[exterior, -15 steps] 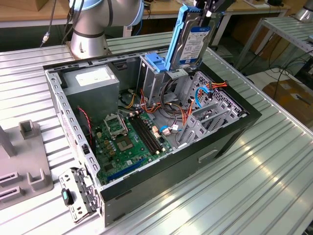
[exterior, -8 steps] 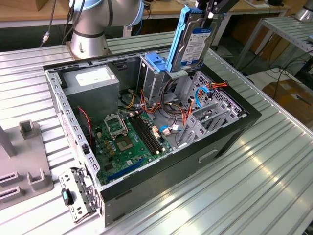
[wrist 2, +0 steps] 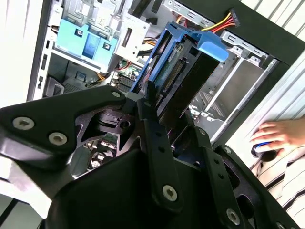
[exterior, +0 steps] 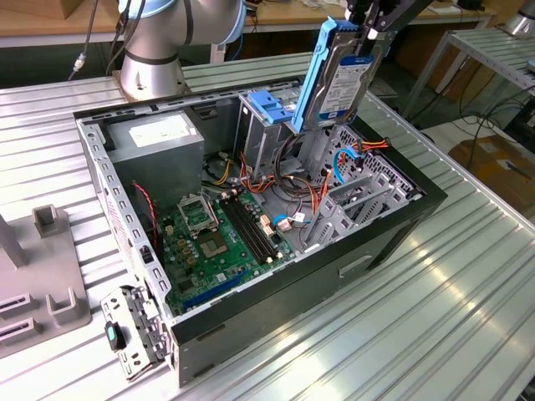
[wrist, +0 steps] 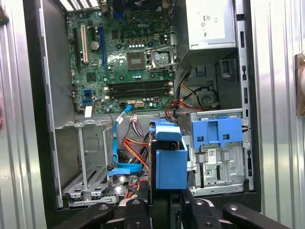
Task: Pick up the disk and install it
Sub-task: 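Insert the disk into the insertion slot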
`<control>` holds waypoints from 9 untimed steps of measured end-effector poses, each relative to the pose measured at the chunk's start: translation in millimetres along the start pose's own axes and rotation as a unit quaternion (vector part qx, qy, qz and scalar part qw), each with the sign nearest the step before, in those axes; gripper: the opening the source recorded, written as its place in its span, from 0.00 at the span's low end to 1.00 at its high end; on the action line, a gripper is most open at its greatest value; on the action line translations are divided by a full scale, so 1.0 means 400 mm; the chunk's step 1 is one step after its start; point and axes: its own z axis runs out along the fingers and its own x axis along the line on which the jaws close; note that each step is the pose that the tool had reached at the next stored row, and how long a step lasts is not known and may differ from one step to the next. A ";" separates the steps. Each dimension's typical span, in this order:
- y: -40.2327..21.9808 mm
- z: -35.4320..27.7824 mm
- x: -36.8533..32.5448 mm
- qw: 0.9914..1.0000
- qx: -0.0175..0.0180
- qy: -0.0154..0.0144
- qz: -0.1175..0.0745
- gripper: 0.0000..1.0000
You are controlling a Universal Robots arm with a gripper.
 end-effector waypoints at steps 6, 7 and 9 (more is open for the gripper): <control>-0.005 0.000 0.013 1.000 0.000 0.001 0.000 0.35; -0.007 0.000 0.014 1.000 0.000 0.001 0.000 0.35; -0.009 0.000 0.018 1.000 0.000 0.002 0.000 0.35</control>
